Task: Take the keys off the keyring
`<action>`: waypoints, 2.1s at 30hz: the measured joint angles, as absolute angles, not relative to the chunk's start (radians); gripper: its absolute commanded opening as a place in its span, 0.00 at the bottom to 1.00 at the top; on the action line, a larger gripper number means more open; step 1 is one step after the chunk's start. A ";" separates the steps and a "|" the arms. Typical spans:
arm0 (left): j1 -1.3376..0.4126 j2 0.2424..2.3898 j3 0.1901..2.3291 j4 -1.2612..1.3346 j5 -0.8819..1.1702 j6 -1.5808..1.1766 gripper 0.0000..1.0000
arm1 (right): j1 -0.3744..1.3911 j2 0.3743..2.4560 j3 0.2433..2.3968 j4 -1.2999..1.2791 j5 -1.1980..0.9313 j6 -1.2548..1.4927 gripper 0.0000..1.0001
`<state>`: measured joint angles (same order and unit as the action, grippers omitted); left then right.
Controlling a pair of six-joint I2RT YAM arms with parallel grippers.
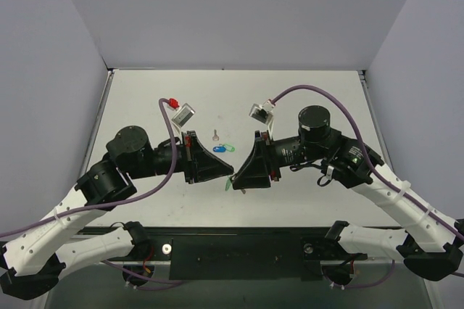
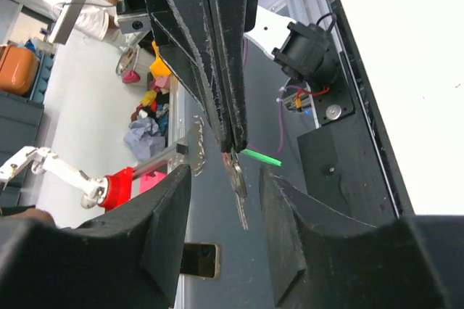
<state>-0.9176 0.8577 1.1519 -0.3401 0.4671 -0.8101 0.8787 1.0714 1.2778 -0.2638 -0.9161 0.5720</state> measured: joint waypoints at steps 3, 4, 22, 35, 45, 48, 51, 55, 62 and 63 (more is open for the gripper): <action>-0.918 0.847 1.143 -0.327 0.425 -0.834 0.00 | 0.879 1.058 1.274 -0.234 -0.887 0.582 0.39; -0.918 0.842 1.139 -0.319 0.411 -0.841 0.00 | 0.879 1.047 1.266 -0.212 -0.875 0.591 0.38; -0.921 0.752 0.994 -0.061 0.190 -1.010 0.00 | 0.878 0.914 0.979 0.326 -0.574 0.901 0.28; -0.921 0.722 0.928 0.052 0.098 -1.082 0.00 | 0.878 0.939 0.975 0.452 -0.523 0.969 0.23; -0.921 0.709 0.907 0.081 0.062 -1.100 0.00 | 0.881 0.949 0.970 0.476 -0.506 0.977 0.23; -0.921 0.704 0.904 0.086 0.053 -1.100 0.00 | 0.886 0.950 0.963 0.484 -0.503 0.980 0.23; -0.921 0.698 0.902 0.087 0.042 -1.100 0.00 | 0.887 0.952 0.960 0.487 -0.503 0.981 0.24; -0.921 0.691 0.898 0.090 0.032 -1.101 0.00 | 0.891 0.958 0.958 0.490 -0.501 0.980 0.24; -0.921 0.692 0.883 0.115 0.030 -1.114 0.00 | 0.898 0.965 0.957 0.492 -0.501 0.981 0.21; -0.921 0.694 0.882 0.117 0.030 -1.115 0.00 | 0.899 0.968 0.957 0.496 -0.501 0.981 0.19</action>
<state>-0.9215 0.6937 0.8818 0.1165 0.0299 -1.1152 0.8986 0.9680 0.9569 0.4957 -0.5007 0.9806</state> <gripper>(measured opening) 0.017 0.228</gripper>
